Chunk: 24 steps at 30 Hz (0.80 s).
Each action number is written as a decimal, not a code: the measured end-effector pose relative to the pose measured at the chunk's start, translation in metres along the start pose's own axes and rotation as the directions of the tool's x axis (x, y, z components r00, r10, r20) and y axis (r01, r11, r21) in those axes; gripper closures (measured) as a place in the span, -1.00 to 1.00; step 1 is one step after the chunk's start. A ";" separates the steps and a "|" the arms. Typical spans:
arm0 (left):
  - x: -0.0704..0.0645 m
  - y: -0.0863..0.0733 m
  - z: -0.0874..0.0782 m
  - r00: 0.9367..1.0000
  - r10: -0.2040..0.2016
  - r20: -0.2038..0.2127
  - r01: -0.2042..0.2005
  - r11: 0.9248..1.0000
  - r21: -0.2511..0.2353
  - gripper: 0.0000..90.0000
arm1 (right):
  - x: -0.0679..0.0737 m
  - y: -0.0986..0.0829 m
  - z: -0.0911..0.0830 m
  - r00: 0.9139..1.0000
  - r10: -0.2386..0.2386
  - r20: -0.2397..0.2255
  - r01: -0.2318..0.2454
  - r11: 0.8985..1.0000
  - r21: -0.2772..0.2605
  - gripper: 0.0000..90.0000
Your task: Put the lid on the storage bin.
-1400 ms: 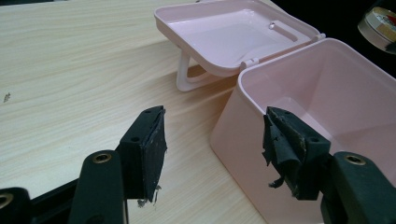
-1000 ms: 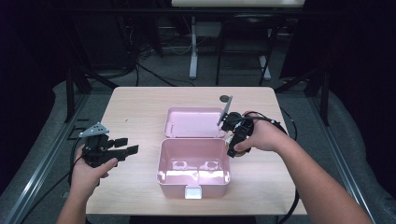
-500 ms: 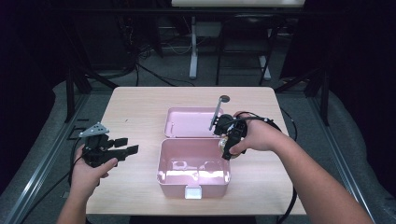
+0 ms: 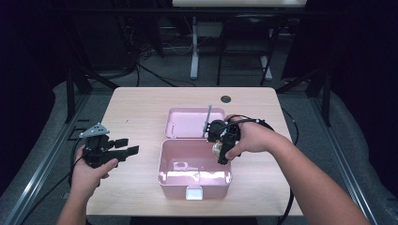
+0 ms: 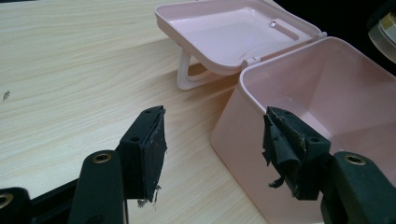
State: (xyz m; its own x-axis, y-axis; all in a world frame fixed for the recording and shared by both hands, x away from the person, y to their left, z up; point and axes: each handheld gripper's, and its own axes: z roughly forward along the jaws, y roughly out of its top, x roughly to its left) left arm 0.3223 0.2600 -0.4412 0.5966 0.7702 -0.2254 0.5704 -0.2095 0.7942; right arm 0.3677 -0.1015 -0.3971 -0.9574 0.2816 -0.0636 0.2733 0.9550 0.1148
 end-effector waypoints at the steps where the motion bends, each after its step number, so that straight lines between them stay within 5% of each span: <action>1: 0.000 0.000 0.000 1.000 0.002 0.000 -0.002 1.000 0.000 -0.13 | 0.001 0.001 0.001 1.000 -0.007 0.000 0.007 1.000 0.003 -0.56; 24: 0.000 0.000 0.000 1.000 0.000 0.001 0.000 1.000 0.000 -0.13 | 0.010 0.013 0.013 0.995 -0.102 0.009 0.102 0.995 0.023 -0.56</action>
State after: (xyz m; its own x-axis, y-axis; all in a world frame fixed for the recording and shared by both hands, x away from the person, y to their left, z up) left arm 0.3225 0.2599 -0.4415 0.5975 0.7694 -0.2258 0.5705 -0.2100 0.7940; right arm 0.3634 -0.0849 -0.4091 -0.9795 0.1835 -0.0837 0.1764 0.9806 0.0853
